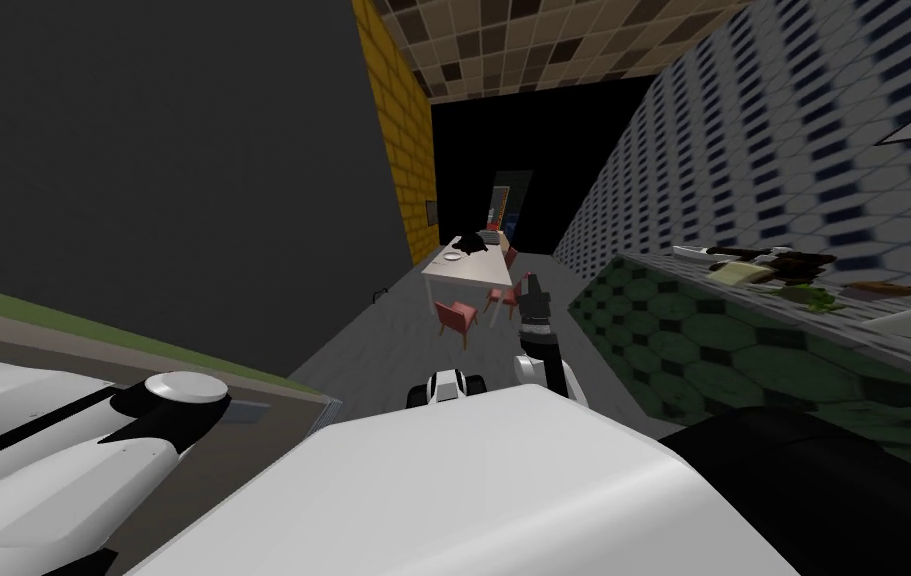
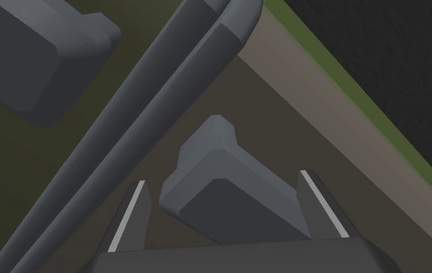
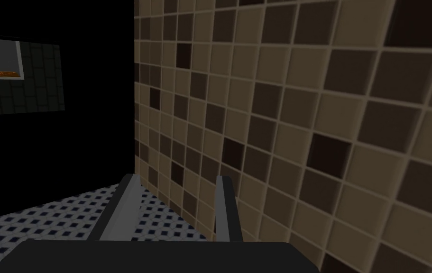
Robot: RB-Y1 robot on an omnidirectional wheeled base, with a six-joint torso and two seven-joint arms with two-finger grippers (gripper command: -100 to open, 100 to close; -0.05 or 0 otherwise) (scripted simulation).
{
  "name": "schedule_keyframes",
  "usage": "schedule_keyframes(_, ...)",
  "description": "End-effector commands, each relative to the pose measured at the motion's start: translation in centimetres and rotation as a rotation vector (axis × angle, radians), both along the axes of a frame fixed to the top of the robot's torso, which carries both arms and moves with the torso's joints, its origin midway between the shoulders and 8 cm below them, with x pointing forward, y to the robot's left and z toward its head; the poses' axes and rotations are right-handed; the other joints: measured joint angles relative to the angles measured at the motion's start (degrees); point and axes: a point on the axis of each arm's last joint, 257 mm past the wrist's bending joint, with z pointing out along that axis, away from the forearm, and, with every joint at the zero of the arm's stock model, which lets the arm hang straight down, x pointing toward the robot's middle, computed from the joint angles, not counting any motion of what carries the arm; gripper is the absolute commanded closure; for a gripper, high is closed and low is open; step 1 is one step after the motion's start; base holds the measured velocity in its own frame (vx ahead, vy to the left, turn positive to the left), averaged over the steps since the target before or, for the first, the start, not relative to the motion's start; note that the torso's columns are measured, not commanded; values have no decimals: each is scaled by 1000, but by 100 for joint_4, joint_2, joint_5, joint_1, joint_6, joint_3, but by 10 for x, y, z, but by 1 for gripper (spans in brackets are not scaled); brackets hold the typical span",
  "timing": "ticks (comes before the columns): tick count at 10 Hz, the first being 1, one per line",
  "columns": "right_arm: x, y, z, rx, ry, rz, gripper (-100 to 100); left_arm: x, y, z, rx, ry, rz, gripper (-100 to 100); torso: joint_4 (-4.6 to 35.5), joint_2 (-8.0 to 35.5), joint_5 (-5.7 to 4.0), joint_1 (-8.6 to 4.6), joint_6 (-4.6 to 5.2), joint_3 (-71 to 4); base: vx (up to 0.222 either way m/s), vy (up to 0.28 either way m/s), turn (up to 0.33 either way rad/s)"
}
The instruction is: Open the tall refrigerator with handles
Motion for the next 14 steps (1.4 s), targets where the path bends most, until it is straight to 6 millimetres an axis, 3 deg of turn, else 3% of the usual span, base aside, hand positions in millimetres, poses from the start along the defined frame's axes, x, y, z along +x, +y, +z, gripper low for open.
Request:
schedule_keyframes(1,0,0,0,0,0,0,0,34,-11,-4,-7,9,-86,100,8,28,2,-7,1,22,-406,-150,-83)
schedule_keyframes(8,0,0,0,0,0,0,0,119,-51,-1,-6,14,-325,100,12,-9,-2,24,-32,-1,-400,-178,-51)
schedule_keyframes(9,0,0,0,0,0,0,0,112,-46,-1,-3,11,-304,100,7,-17,-6,23,-20,-7,-185,-99,-42)
schedule_keyframes(11,0,0,0,0,0,0,0,142,-63,-7,-13,20,-385,100,0,-59,-3,79,-23,-44,-251,-11,-36)
schedule_keyframes(12,0,0,0,0,0,0,0,142,-63,-7,-13,20,-385,100,2,-23,7,67,-9,-17,-279,-11,-26)
schedule_keyframes(14,0,0,0,0,0,0,0,167,-79,-7,-13,23,-456,100,11,-9,-18,7,-8,-6,-345,-52,-39)
